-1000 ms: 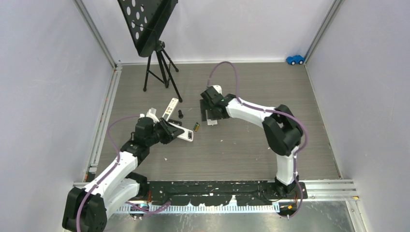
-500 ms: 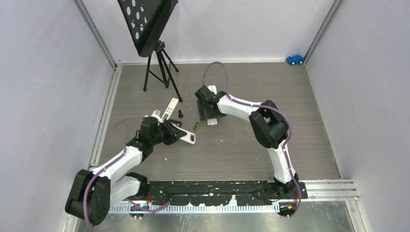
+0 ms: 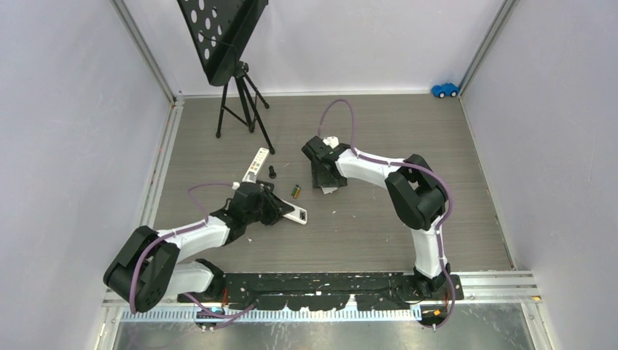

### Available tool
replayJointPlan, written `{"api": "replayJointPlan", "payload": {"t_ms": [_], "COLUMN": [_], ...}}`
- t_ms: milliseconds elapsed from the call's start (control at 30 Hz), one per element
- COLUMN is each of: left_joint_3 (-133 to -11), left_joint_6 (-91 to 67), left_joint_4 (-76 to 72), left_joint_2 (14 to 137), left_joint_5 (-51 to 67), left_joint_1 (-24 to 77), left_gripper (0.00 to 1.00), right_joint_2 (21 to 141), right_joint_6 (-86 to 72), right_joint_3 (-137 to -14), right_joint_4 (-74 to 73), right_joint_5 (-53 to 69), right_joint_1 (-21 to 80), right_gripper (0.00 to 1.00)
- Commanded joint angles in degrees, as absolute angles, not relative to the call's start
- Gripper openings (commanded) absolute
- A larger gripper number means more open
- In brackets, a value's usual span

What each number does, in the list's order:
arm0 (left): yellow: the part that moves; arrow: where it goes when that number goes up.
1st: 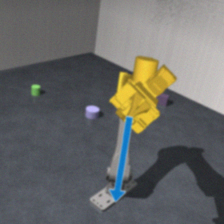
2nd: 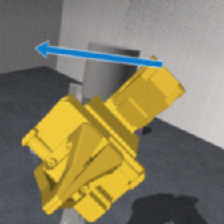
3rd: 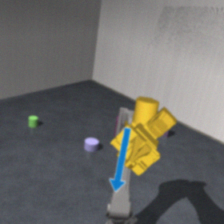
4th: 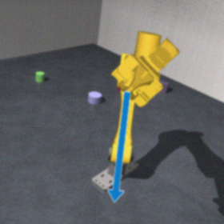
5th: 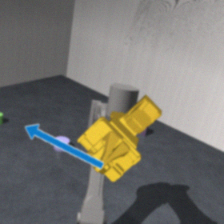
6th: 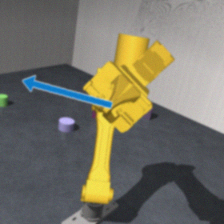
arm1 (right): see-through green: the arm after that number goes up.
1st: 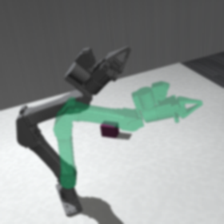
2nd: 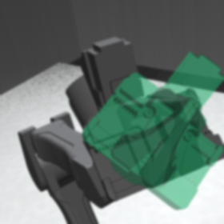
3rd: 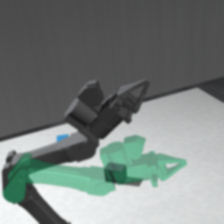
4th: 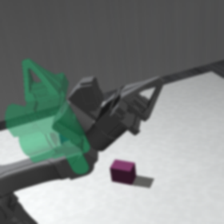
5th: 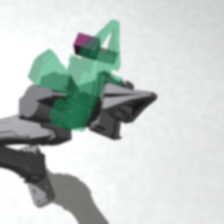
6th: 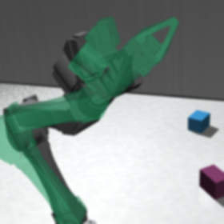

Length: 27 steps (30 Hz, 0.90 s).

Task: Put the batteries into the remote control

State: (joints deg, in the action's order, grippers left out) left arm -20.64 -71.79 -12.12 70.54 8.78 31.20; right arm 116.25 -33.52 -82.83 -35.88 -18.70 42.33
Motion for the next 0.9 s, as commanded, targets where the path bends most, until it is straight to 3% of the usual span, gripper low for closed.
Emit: {"api": "replayJointPlan", "payload": {"t_ms": [0, 233, 433, 633, 867], "left_joint_3": [-19.25, -17.96, -21.17, -27.00, -27.56], "left_joint_6": [-74.55, -74.63, -72.67, -70.71, -68.61], "left_joint_4": [-11.62, -3.64, 10.07, 27.98, 31.11], "left_joint_2": [71.41, 68.46, 66.24, 66.87, 68.19], "left_joint_5": [1.76, 0.50, 0.47, -3.84, -1.88], "left_joint_1": [32.77, 32.87, 32.87, 32.87, 32.85], "left_gripper": [0.35, 0.72, 0.90, 0.99, 1.00], "right_joint_2": [113.70, 112.59, 112.13, 112.15, 113.29], "right_joint_6": [-37.71, -41.67, -42.35, -44.30, -36.13], "right_joint_3": [-79.59, -75.26, -74.87, -75.36, -77.13], "right_joint_4": [-39.70, -37.47, -37.66, -39.54, -38.98], "right_joint_5": [-19.99, -15.77, -14.49, -15.80, -15.96], "right_joint_1": [41.57, 40.34, 40.30, 40.00, 39.81], "right_gripper": [0.64, 0.67, 0.67, 0.70, 0.74]}}
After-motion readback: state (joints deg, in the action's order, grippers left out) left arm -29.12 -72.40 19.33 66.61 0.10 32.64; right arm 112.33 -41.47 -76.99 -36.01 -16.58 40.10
